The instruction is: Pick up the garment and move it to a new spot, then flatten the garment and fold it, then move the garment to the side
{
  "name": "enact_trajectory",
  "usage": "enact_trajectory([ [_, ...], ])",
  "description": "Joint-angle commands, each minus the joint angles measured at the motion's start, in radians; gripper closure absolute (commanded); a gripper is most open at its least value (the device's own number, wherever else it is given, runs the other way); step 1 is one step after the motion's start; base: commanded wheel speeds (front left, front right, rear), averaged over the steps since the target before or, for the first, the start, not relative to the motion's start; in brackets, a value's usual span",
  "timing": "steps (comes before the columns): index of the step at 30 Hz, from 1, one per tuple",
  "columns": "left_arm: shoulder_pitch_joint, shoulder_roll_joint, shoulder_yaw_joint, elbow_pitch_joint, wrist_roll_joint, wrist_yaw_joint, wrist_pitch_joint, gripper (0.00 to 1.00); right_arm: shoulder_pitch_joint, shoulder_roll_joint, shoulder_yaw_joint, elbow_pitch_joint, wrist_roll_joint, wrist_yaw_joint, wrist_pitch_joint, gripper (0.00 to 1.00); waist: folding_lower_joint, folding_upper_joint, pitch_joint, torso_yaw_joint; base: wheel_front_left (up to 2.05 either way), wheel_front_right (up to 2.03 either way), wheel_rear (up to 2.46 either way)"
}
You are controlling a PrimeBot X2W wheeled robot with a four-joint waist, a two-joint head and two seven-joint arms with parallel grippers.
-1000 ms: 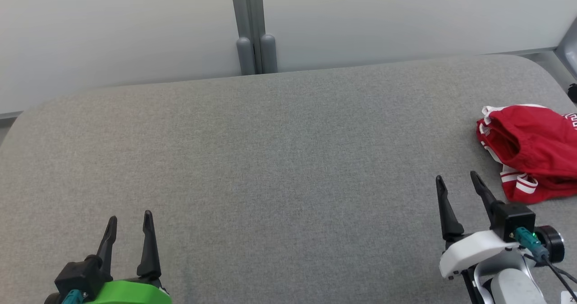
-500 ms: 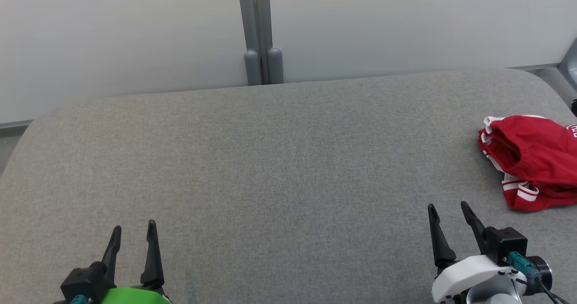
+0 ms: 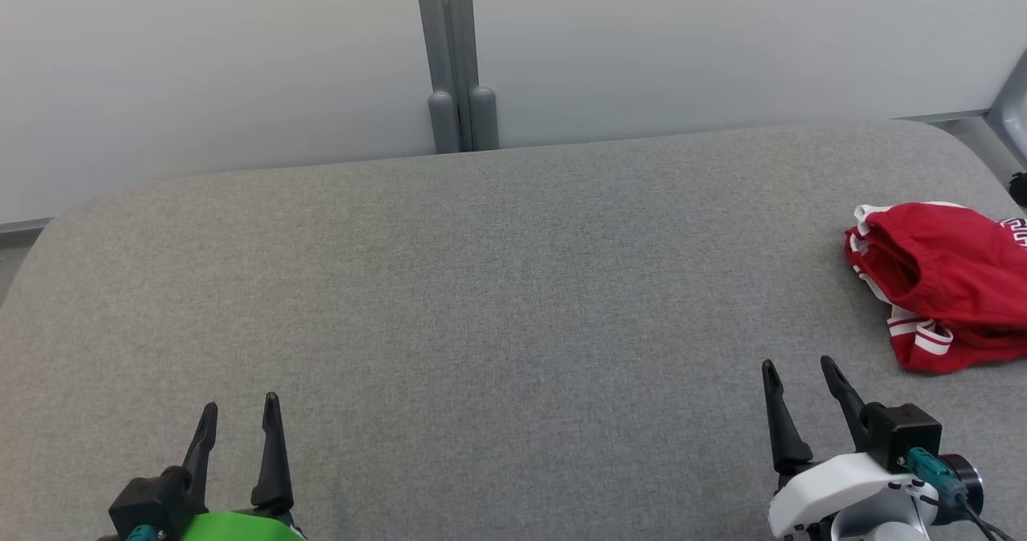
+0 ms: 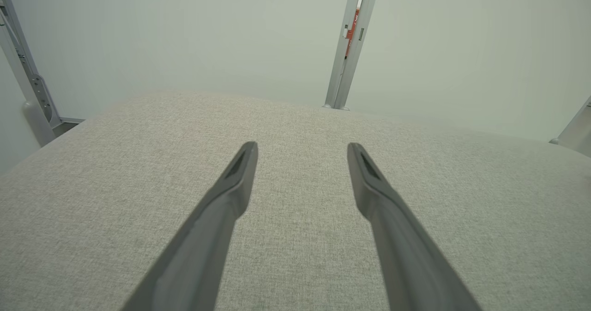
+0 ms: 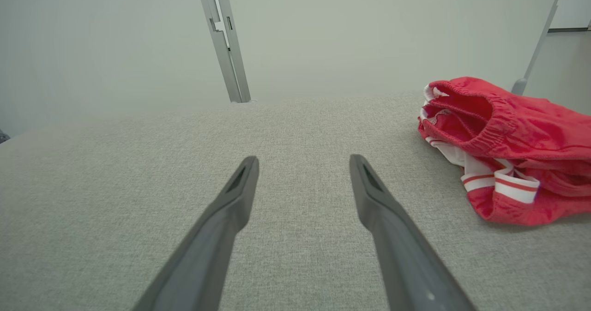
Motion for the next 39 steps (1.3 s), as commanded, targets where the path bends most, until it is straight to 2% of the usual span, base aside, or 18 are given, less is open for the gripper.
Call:
enact_trajectory([
  [1,0.007,0.003,0.002,0.003,-0.006,-0.003,0.001,0.00,0.015,-0.001,0.000,-0.005,0.009,-0.002,-0.004,0.00,0.0001,0.0000,0.000,0.000,0.00,0.00,0.00],
  [9,0.005,0.003,0.006,0.002,-0.006,-0.003,0.001,0.00,0.014,-0.001,0.007,-0.004,0.014,-0.002,-0.004,0.00,0.0001,0.0000,-0.001,-0.002,0.00,0.00,0.00],
  [10,0.000,0.000,0.004,0.001,-0.002,-0.001,0.000,1.00,0.001,0.000,0.008,-0.001,0.007,0.000,0.000,1.00,0.0001,0.0000,-0.001,-0.003,0.00,0.00,0.00],
  [17,0.016,-0.008,-0.002,0.057,-0.007,-0.001,0.002,1.00,0.027,0.008,0.007,0.054,0.013,0.000,0.007,1.00,0.0001,0.0000,-0.001,-0.003,0.00,0.00,0.00],
  [39,-0.034,-0.005,0.019,0.031,-0.382,-0.002,0.107,1.00,-0.008,0.005,-0.028,0.017,0.423,0.000,0.110,1.00,0.0001,0.0000,0.007,0.001,0.00,0.00,0.00],
])
